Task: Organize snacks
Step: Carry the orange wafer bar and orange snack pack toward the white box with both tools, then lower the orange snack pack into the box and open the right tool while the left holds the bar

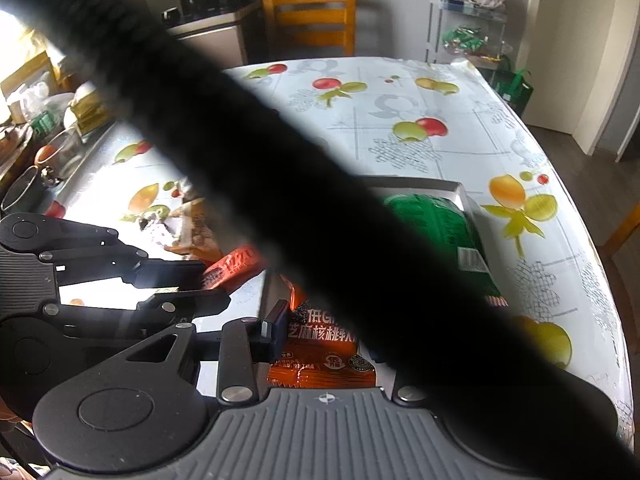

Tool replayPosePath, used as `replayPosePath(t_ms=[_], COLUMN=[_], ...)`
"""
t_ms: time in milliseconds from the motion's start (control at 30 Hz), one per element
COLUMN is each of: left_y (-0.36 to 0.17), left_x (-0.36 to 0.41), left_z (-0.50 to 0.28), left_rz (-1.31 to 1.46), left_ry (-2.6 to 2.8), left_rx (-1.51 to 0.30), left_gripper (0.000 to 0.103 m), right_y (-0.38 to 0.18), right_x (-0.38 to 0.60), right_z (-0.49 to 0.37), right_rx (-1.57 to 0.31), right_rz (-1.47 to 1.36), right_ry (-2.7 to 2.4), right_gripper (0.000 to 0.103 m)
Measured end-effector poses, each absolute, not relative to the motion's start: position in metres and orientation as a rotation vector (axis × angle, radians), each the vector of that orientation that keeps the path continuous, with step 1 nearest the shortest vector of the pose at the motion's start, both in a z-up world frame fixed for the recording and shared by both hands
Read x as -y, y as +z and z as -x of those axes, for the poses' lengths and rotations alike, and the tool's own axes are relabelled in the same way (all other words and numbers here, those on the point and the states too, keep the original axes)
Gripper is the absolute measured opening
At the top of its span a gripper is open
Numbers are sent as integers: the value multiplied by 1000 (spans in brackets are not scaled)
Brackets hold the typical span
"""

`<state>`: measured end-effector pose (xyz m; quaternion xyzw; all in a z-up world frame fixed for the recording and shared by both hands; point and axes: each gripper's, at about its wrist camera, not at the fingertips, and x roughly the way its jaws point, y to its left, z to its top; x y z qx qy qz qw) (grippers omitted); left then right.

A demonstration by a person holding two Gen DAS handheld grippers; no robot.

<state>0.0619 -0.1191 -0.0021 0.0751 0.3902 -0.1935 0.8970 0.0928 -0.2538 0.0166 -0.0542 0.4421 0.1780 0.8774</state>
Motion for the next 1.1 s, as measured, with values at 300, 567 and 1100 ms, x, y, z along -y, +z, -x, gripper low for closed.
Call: replayPosePath(t_ms=[300, 567, 1100], left_y=[-4, -7, -20], left_x=[137, 152, 178], left_z=[-63, -64, -67], left_rz=[-165, -176, -187], left_ry=[-455, -499, -566], left_rx=[-807, -814, -855], left_gripper=[17, 17, 17], right_y=[13, 9, -8], right_x=[275, 291, 317], right_z=[-90, -90, -86], right_rx=[-938, -948, -998], right_rz=[94, 79, 63], right_ry=[317, 281, 245], right_gripper=[39, 39, 39])
